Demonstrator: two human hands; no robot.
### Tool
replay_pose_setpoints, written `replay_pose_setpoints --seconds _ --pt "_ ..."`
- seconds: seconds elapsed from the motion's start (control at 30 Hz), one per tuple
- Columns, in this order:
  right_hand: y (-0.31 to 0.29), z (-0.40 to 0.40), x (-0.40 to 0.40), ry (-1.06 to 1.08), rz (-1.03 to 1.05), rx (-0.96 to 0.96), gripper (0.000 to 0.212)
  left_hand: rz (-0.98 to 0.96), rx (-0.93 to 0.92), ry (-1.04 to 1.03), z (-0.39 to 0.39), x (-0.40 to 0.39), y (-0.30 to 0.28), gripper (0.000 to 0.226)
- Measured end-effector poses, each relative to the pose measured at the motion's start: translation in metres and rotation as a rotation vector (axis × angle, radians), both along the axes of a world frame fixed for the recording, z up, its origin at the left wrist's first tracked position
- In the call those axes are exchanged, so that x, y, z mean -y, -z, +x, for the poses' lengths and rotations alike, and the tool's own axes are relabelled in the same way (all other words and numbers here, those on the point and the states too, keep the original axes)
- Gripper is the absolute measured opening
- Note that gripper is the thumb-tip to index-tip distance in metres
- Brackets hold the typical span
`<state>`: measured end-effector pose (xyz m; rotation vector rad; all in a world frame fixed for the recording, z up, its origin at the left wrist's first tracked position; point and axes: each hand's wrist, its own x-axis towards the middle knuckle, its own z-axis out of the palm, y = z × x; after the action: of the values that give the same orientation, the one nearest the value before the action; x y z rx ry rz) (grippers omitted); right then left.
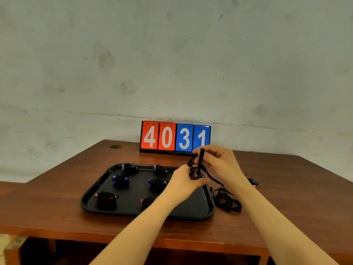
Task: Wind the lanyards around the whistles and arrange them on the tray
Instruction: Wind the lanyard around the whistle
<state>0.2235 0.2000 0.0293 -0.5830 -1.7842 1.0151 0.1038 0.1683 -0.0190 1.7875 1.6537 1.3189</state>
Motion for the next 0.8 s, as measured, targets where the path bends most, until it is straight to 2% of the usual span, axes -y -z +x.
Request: replay_pose_setpoints --seconds 0.13,0.27,0.3,0.4,0.43,0.5,0.6,0.7,0.73,0.77,0.8 --pt "-0.001 0.011 0.000 0.005 0.036 0.013 0.016 0.032 0.149 -0.003 0.016 -0.012 -0.003 0.005" --pt "0.005 0.021 -0.004 0.040 0.047 0.020 0.019 0.061 0.165 -0.084 0.013 -0.015 -0.001 0.009" --pt "0.010 0.024 -0.008 0.085 0.072 0.096 0.021 0.083 0.154 -0.109 0.010 -0.015 -0.001 0.010" --pt "0.029 0.028 -0.026 0.194 0.150 0.515 0.028 0.142 0.139 -0.126 0.000 -0.010 -0.007 0.010" --pt "0.036 0.028 -0.030 0.196 0.146 0.601 0.029 0.154 0.122 -0.127 -0.002 -0.009 -0.010 0.010" --pt "0.046 0.024 -0.037 0.219 0.129 0.668 0.030 0.164 0.084 -0.132 -0.009 -0.008 -0.016 0.010" --pt "0.054 0.018 -0.048 0.317 0.111 0.659 0.033 0.157 0.063 -0.142 -0.020 -0.008 -0.021 0.011" --pt "0.056 0.010 -0.055 0.306 0.103 0.678 0.048 0.156 0.070 -0.141 -0.030 -0.009 -0.025 0.013" --pt "0.056 0.006 -0.056 0.272 0.096 0.699 0.047 0.156 0.070 -0.141 -0.033 -0.009 -0.025 0.015" --pt "0.057 0.001 -0.057 0.244 0.098 0.724 0.036 0.157 0.076 -0.142 -0.036 -0.010 -0.026 0.015" --pt "0.058 -0.002 -0.058 0.237 0.095 0.739 0.017 0.159 0.087 -0.142 -0.039 -0.010 -0.026 0.015"
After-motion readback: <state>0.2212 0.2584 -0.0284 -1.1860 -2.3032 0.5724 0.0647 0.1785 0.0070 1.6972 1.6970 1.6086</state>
